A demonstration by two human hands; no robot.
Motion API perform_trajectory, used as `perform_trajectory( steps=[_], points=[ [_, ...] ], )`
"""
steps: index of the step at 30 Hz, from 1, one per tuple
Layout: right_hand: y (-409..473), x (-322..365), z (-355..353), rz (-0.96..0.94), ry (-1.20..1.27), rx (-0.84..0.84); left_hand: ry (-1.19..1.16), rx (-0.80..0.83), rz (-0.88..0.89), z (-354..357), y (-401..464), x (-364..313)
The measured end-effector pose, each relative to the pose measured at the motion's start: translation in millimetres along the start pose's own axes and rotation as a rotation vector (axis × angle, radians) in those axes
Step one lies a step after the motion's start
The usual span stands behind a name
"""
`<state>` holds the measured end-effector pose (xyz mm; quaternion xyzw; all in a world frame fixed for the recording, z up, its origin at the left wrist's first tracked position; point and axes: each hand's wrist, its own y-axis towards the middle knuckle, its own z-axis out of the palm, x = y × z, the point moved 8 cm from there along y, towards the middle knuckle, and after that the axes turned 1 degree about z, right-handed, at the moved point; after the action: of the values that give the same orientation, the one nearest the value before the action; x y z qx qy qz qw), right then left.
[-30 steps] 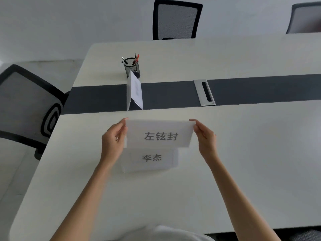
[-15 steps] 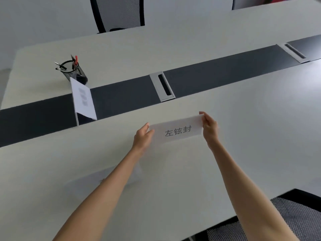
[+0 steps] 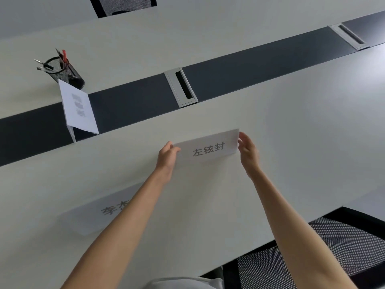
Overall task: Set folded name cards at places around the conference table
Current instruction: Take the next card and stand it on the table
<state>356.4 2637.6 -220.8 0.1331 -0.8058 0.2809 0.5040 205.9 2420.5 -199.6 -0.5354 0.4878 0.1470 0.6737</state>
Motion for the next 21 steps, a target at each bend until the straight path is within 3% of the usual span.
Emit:
perform_trajectory(
  steps=[10, 14, 21],
  points=[
    [-8, -22, 11, 0.032, 0.047, 0.047, -0.1, -0.085, 0.189, 18, -9, 1],
    [24, 2, 29, 0.002, 0.06, 0.138, 0.013, -0.097, 0.112, 14, 20, -9],
    [83, 31, 65, 0.007, 0.03, 0.306, -0.006, -0.071, 0.019, 10, 65, -36]
  ],
)
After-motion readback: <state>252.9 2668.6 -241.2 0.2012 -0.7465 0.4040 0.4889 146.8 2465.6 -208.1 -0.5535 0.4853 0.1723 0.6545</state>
